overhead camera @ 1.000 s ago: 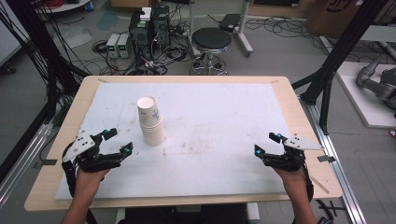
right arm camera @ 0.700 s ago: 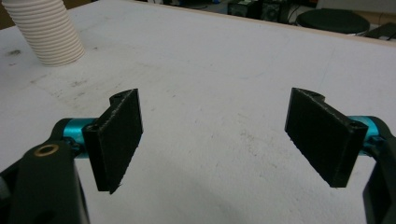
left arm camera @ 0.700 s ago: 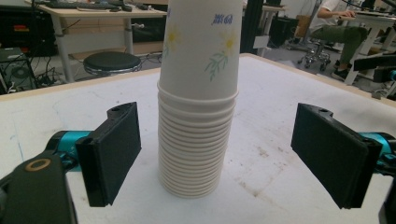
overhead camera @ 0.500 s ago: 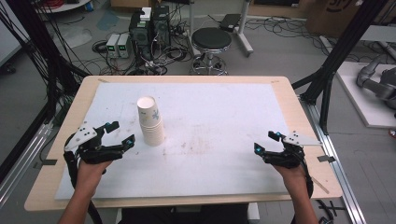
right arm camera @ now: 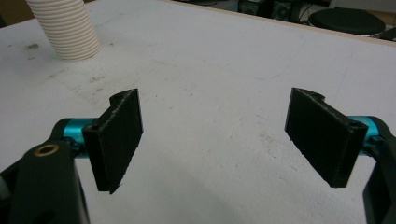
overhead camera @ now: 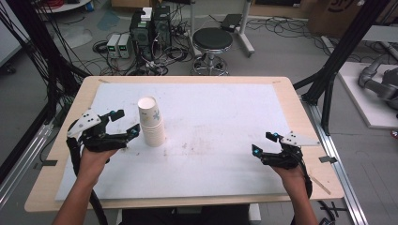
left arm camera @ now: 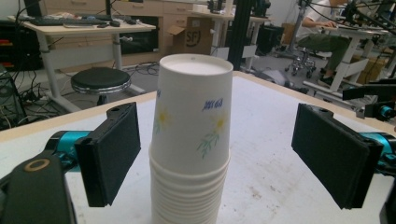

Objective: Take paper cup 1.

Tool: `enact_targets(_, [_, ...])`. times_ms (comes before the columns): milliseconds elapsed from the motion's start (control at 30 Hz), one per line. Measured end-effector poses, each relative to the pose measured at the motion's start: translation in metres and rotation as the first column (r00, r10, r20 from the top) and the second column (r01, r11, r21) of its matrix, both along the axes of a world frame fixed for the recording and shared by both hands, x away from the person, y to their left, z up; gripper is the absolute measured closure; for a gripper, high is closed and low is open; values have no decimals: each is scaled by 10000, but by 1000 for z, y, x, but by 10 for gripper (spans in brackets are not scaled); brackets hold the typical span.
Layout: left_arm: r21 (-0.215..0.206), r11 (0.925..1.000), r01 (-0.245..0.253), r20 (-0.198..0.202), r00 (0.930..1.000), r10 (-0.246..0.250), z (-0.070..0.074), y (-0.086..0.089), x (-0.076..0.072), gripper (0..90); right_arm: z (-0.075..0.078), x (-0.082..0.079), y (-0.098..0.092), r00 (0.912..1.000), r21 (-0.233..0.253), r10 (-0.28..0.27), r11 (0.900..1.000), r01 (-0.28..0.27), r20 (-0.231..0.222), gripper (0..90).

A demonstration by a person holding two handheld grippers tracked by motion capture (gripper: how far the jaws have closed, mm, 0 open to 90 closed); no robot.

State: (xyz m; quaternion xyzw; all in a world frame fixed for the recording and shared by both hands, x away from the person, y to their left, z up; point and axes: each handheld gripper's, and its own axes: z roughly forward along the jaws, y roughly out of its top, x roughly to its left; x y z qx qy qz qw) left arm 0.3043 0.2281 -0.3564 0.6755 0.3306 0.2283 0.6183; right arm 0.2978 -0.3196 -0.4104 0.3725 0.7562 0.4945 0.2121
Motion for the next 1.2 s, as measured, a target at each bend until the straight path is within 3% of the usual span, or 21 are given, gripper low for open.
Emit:
enact_targets(567, [854, 9962, -188, -526, 9983, 233, 20, -26, 40, 154, 1, -1, 4, 9998, 31, 195, 9998, -195, -34, 196])
enact_targets(933, [1176, 9928, -236, -796, 9963, 331, 19, -36, 53, 161, -6, -5, 8, 9988, 56, 425, 9991, -424, -261, 196])
enact_targets(1200, [1284, 9917, 2, -839, 9964, 107, 18, -36, 60, 319, -5, -18, 5, 9989, -154, 328, 9993, -333, -322, 195])
